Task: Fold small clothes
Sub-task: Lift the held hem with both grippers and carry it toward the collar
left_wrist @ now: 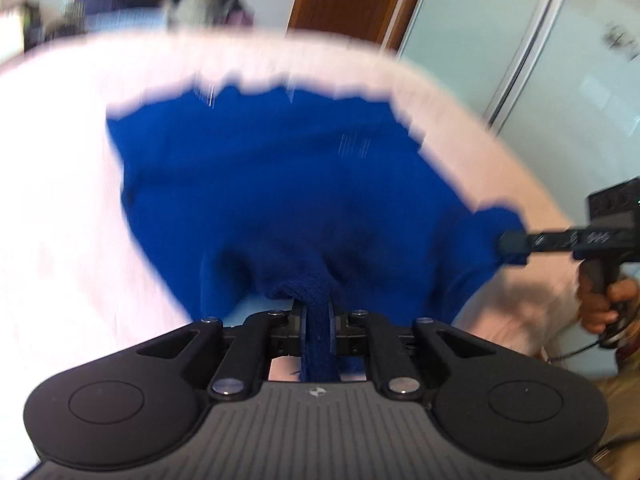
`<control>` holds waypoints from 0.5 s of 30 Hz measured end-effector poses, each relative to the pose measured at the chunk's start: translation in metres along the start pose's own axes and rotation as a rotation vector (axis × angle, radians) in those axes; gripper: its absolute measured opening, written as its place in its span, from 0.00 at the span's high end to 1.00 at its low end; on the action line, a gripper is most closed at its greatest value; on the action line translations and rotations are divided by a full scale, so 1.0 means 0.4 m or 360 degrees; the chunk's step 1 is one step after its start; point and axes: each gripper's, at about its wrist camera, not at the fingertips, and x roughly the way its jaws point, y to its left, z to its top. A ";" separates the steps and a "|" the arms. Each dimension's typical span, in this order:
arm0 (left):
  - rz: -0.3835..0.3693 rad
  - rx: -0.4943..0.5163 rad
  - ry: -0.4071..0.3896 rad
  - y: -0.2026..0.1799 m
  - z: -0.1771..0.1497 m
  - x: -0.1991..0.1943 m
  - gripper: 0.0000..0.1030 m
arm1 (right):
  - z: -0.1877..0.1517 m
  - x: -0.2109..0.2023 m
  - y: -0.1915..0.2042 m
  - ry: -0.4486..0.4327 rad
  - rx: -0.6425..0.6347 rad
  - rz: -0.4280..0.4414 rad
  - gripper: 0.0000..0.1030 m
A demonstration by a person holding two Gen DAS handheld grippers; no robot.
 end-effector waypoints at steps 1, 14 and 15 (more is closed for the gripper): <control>-0.0005 0.0014 -0.0065 -0.005 0.020 -0.014 0.91 | 0.017 -0.002 0.005 -0.0022 -0.0011 0.0030 0.82; 0.0228 0.0005 -0.0412 -0.012 0.187 0.019 0.91 | 0.251 0.038 0.072 -0.0295 -0.0263 -0.0115 0.83; 0.0253 -0.0019 -0.0438 -0.005 0.200 0.022 0.91 | 0.265 0.044 0.073 -0.0314 -0.0274 -0.0137 0.83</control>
